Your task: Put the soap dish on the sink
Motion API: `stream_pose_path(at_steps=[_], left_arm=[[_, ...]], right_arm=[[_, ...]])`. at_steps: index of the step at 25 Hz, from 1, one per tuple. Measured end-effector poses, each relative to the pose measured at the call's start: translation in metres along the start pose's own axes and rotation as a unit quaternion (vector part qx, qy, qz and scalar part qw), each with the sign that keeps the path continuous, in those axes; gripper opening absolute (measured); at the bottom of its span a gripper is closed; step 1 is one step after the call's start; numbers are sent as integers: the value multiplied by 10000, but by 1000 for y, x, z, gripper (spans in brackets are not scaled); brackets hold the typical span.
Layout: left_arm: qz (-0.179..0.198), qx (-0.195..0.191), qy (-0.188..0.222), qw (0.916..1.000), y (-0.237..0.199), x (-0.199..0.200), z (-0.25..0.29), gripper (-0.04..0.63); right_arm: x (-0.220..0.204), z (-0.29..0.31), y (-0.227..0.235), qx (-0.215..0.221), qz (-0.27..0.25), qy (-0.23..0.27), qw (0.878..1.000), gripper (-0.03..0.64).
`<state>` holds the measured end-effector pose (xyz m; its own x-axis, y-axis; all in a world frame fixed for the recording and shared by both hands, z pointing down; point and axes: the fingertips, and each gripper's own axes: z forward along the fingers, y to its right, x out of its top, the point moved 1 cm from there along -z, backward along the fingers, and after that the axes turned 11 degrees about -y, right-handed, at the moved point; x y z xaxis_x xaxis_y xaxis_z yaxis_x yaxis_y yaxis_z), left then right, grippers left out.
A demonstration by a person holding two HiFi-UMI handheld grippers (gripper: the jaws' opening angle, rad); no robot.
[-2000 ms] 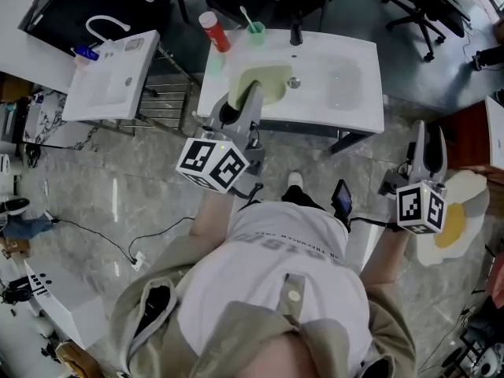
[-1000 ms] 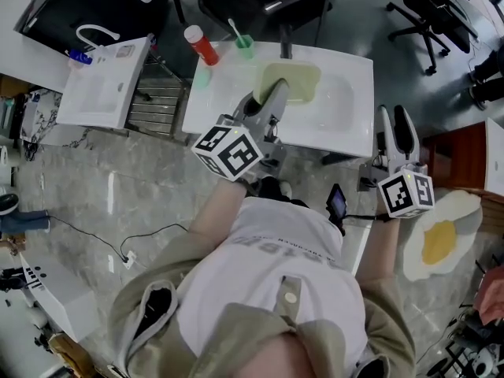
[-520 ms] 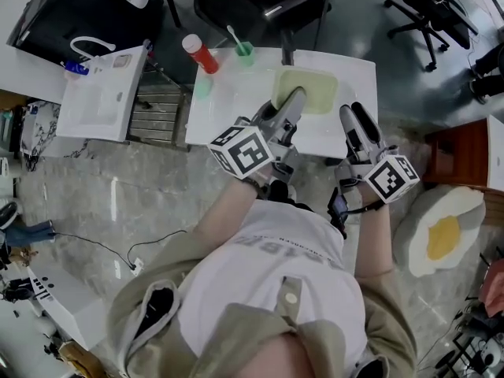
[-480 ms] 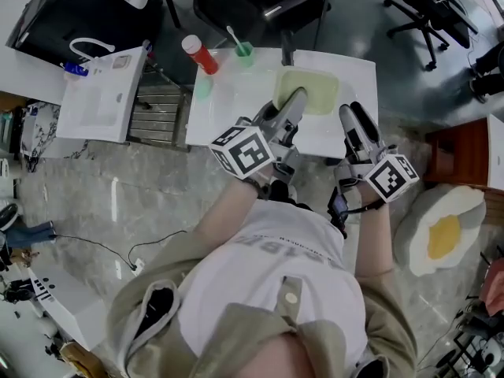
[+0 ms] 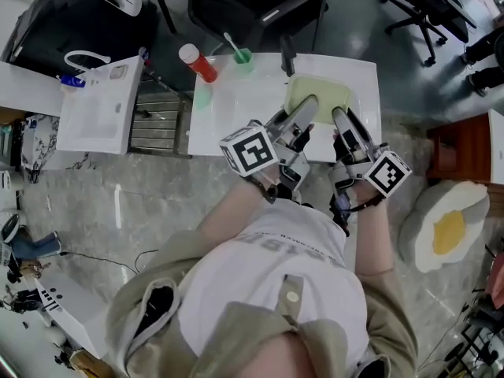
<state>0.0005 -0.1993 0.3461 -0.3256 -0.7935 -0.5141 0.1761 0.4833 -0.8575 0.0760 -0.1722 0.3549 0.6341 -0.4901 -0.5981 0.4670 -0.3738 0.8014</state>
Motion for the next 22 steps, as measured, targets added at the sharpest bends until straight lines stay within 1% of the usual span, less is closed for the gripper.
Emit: stream_pose_path(at_steps=[1, 3, 5, 8, 11, 14, 16, 17, 19, 22], left_arm=[[-92, -51, -32, 9999, -1, -1, 2, 23], [-258, -132, -76, 9996, -4, -2, 4, 23], [-357, -123, -132, 9992, -10, -4, 5, 23], [-405, -29, -242, 9989, -22, -7, 4, 23], [-404, 38, -317, 9987, -31, -7, 5, 23], [-389, 45, -409, 9984, -36, -7, 8, 23], [-217, 70, -540, 9983, -36, -6, 11, 25], [-49, 99, -641, 9979, -36, -7, 13, 26], [427, 223, -876, 9950, -37, -7, 17, 36], [1178, 430, -1158, 9853, -40, -7, 20, 86]], right_arm=[[-1, 2, 1, -2, 21, 7, 10000, 195], [-1, 4, 4, 22, 79, 33, 10000, 185], [-1, 5, 7, 25, 138, 71, 9999, 166], [-1, 5, 12, -22, 201, 117, 9997, 130], [-3, 7, 17, -76, 221, 111, 9997, 78], [-4, 9, 21, -138, 241, 63, 9996, 75], [-3, 10, 24, -165, 270, 61, 9995, 72], [-2, 10, 26, -178, 295, 77, 9994, 71], [-1, 10, 31, -216, 358, 117, 9991, 69], [3, 9, 39, -322, 468, 190, 9982, 69]])
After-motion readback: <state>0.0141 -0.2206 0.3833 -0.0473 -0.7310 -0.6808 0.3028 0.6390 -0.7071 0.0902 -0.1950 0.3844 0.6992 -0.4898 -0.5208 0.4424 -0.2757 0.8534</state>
